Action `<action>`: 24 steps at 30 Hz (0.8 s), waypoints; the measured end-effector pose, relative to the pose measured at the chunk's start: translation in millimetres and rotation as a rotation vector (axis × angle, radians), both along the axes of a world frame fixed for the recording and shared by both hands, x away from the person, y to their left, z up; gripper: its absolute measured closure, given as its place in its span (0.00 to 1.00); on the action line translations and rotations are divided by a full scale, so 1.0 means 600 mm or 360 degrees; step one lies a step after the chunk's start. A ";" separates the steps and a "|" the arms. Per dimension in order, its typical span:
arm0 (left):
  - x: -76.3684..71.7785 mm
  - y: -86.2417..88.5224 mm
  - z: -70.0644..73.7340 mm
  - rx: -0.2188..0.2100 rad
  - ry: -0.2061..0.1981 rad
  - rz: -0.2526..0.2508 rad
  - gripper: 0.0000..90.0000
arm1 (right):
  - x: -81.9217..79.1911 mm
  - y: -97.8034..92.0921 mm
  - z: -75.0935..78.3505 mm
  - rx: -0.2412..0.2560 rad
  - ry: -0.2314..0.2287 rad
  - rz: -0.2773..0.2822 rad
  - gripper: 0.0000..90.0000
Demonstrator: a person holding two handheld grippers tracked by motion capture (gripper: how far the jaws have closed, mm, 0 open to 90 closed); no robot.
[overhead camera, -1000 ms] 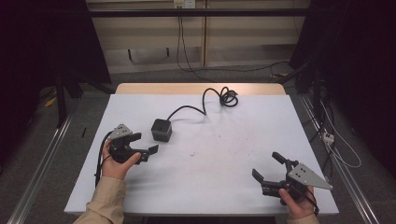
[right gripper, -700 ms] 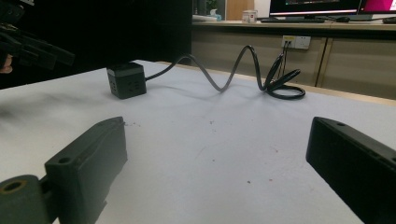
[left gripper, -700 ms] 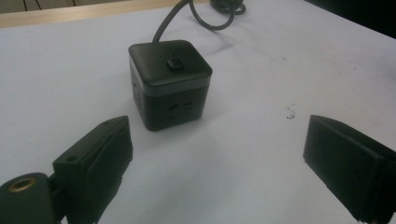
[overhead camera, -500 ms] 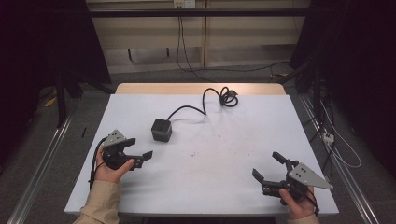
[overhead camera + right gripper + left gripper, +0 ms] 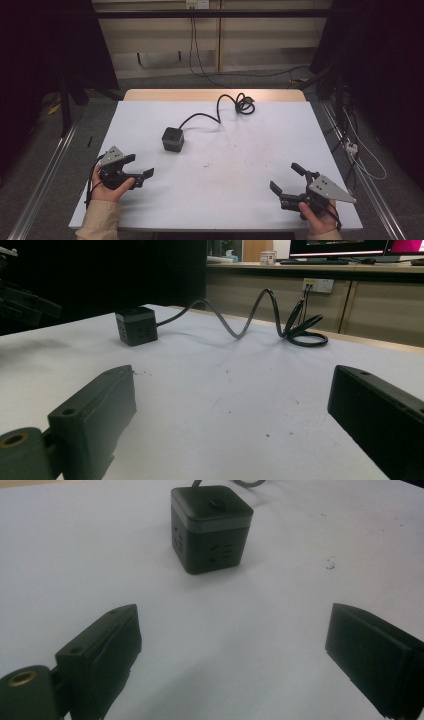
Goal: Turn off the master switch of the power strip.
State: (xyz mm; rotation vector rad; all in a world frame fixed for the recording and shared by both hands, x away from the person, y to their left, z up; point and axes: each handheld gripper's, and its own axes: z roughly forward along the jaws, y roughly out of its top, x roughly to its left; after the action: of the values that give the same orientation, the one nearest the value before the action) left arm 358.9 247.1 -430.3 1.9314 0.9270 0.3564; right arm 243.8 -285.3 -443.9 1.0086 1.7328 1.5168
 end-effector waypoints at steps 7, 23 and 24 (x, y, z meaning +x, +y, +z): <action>-0.006 0.010 -0.003 0.0005 0.0002 0.0008 0.08 | 0.000 0.001 0.000 0.0000 0.0001 0.0001 0.05; -0.008 0.018 -0.009 -0.0009 0.0005 0.0031 0.08 | 0.001 0.001 0.000 -0.0008 0.0005 0.0012 0.05; -0.008 0.018 -0.010 0.0001 0.0007 0.0031 0.08 | 0.001 0.001 0.000 -0.0009 0.0003 0.0013 0.05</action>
State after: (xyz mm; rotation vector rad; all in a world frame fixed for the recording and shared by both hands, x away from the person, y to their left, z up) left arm 354.2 257.7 -436.1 1.9259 0.9489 0.3641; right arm 244.7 -284.6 -444.2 1.0014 1.7437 1.5154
